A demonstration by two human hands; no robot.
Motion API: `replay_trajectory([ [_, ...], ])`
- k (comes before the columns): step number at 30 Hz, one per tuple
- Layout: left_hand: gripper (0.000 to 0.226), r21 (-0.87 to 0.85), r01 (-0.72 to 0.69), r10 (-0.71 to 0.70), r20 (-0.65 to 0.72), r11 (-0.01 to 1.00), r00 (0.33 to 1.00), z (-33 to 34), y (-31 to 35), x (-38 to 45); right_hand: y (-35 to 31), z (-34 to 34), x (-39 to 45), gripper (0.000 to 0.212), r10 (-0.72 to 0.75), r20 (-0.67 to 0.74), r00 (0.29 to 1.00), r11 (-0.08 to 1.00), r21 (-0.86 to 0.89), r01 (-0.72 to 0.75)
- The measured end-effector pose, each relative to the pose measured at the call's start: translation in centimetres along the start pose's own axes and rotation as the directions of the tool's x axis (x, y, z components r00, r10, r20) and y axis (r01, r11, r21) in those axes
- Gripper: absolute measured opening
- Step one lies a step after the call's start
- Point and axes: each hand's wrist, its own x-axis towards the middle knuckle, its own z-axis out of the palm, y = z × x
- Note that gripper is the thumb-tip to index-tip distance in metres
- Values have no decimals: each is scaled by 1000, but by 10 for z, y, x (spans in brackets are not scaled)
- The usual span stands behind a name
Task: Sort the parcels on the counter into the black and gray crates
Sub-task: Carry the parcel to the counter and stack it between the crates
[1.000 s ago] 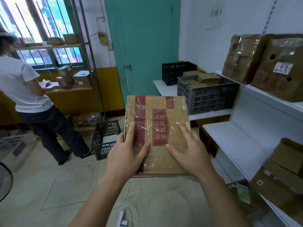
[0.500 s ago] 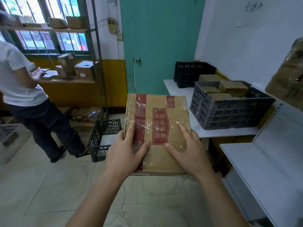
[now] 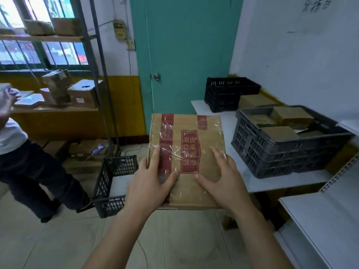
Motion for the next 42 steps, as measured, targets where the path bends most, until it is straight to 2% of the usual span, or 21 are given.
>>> replay_trajectory([
  [6,101,32,-20,20,-1,999,1000,33,-20,95,18,30,93,94,-8,-7,1000,997,73,9],
  [11,100,26,-27,26,17,999,1000,58,-18,183,40,40,183,105,-9,-30,1000,996,86,12],
  [20,102,26,-33,33,11,999,999,94,-21,322,60,55,327,100,-34,-30,999,989,142,38],
  [26,101,-21,-26,27,28,999,999,119,-52,414,63,89,420,103,-10,-9,1000,994,106,11],
  [34,99,-17,-107,107,27,994,994,139,-97,565,45,134,548,99,-16,-109,994,999,27,19],
  [42,97,-12,-184,185,111,983,977,173,-109,667,58,149,625,100,96,-166,981,995,42,-90],
])
